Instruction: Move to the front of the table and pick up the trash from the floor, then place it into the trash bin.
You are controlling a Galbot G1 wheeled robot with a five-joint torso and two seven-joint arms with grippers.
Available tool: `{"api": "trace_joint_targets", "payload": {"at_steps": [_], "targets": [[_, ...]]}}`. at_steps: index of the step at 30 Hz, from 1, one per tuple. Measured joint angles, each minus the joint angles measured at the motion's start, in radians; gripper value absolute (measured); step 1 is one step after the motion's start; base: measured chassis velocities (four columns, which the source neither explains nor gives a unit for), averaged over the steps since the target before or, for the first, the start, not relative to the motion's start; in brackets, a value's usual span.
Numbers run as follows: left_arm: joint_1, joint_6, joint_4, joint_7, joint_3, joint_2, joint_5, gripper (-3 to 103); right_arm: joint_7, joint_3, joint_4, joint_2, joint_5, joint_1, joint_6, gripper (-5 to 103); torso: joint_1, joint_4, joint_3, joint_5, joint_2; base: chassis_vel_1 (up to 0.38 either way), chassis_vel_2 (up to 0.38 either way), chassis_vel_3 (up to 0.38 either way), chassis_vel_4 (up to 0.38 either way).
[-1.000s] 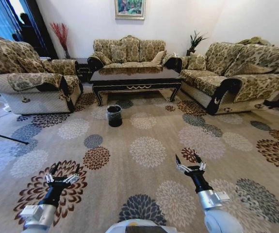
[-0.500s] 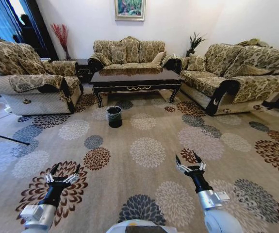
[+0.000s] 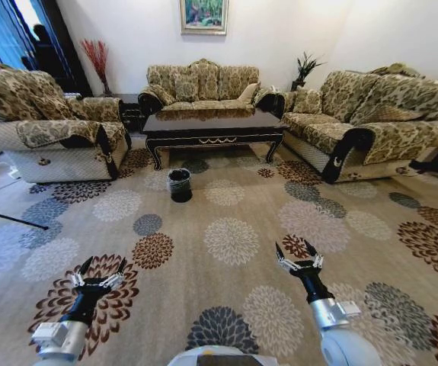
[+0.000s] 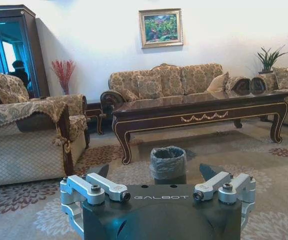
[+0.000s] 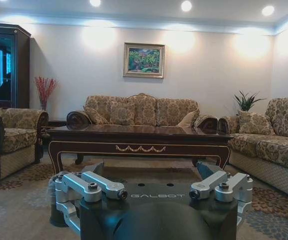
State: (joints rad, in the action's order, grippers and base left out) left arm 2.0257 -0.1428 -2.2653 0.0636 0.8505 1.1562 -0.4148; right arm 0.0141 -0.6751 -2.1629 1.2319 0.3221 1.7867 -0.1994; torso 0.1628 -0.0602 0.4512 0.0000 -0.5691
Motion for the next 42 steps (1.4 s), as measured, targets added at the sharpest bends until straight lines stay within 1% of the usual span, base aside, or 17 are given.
{"api": "trace_joint_targets", "payload": {"at_steps": [2,4,10,16,18,21,26,32,42], "targets": [[0.0,0.0,0.0,0.0,0.0,0.0,0.0,100,0.0,0.0,0.0,0.0,0.0,0.0,0.0,100,0.001,0.0,0.002,0.0,-0.003,0.0,0.0,0.0,0.0],[0.0,0.0,0.0,0.0,0.0,0.0,0.0,100,0.0,0.0,0.0,0.0,0.0,0.0,0.0,100,0.007,0.0,0.011,0.0,-0.017,0.0,0.0,0.0,0.0],[0.0,0.0,0.0,0.0,0.0,0.0,0.0,100,0.0,0.0,0.0,0.0,0.0,0.0,0.0,100,0.014,0.0,0.022,0.0,-0.037,0.0,0.0,0.0,0.0],[0.0,0.0,0.0,0.0,0.0,0.0,0.0,100,0.0,0.0,0.0,0.0,0.0,0.0,0.0,100,0.027,0.0,0.042,0.0,-0.068,0.0,0.0,0.0,0.0],[0.0,0.0,0.0,0.0,0.0,0.0,0.0,100,0.0,0.0,0.0,0.0,0.0,0.0,0.0,100,0.027,0.0,0.043,0.0,-0.071,0.0,0.0,0.0,0.0],[0.0,0.0,0.0,0.0,0.0,0.0,0.0,100,0.0,0.0,0.0,0.0,0.0,0.0,0.0,100,0.035,0.0,0.055,0.0,-0.09,0.0,0.0,0.0,0.0],[0.0,0.0,0.0,0.0,0.0,0.0,0.0,100,0.0,0.0,0.0,0.0,0.0,0.0,0.0,100,0.041,0.0,0.063,0.0,-0.104,0.0,0.0,0.0,0.0],[0.0,0.0,0.0,0.0,0.0,0.0,0.0,100,0.0,0.0,0.0,0.0,0.0,0.0,0.0,100,0.054,0.0,0.081,0.0,-0.135,0.0,0.0,0.0,0.0],[0.0,0.0,0.0,0.0,0.0,0.0,0.0,100,0.0,0.0,0.0,0.0,0.0,0.0,0.0,100,0.07,0.0,0.103,0.0,-0.173,0.0,0.0,0.0,0.0]]}}
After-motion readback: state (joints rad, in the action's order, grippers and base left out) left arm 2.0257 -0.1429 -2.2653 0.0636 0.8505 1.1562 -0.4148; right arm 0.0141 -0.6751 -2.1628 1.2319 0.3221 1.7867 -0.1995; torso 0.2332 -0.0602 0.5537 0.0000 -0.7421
